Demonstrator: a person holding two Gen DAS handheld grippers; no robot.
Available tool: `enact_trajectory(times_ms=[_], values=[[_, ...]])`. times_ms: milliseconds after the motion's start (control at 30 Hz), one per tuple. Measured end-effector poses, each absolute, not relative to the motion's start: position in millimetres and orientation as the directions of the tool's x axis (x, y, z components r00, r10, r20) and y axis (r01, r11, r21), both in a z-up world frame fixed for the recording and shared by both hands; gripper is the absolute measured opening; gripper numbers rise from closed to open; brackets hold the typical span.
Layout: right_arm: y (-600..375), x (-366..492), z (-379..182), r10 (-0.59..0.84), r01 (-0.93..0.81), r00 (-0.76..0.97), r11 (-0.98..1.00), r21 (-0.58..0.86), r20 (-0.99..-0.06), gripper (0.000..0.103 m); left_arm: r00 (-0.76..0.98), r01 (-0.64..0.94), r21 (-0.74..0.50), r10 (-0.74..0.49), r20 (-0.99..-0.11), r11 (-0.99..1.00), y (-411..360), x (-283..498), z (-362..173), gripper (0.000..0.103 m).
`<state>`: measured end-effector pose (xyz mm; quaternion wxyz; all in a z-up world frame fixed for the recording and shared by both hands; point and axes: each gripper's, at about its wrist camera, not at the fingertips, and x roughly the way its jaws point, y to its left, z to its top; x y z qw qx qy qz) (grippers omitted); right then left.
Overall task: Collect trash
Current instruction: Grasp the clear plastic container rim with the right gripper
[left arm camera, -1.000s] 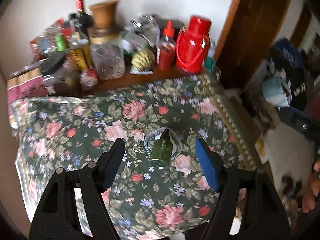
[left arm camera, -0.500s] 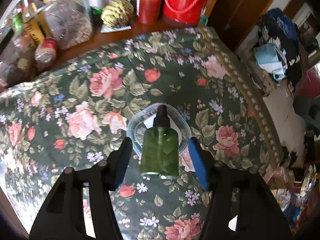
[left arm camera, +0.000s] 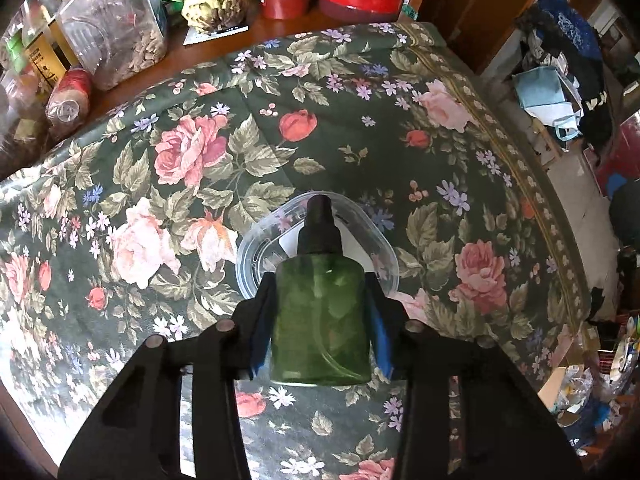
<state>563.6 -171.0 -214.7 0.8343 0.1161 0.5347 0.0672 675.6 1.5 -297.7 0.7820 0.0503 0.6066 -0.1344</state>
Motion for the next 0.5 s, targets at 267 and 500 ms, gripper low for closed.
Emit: enact_trajectory(times_ms=[267, 500], values=[[-149.6, 571.9, -227.5, 0.247, -0.028, 0.383, 0.966, 0.256, -0.890, 0.072, 0.283, 0.210, -0.098, -0.157, -0.946, 0.973, 25.6, 666.5, -275.4, 0.041], [-118.0, 586.3, -256.1, 0.302, -0.069, 0.310, 0.953, 0.296, -0.901, 0.071, 0.346, 0.112, -0.148, -0.178, -0.921, 0.983, 74.3, 657.8, -246.1, 0.041]])
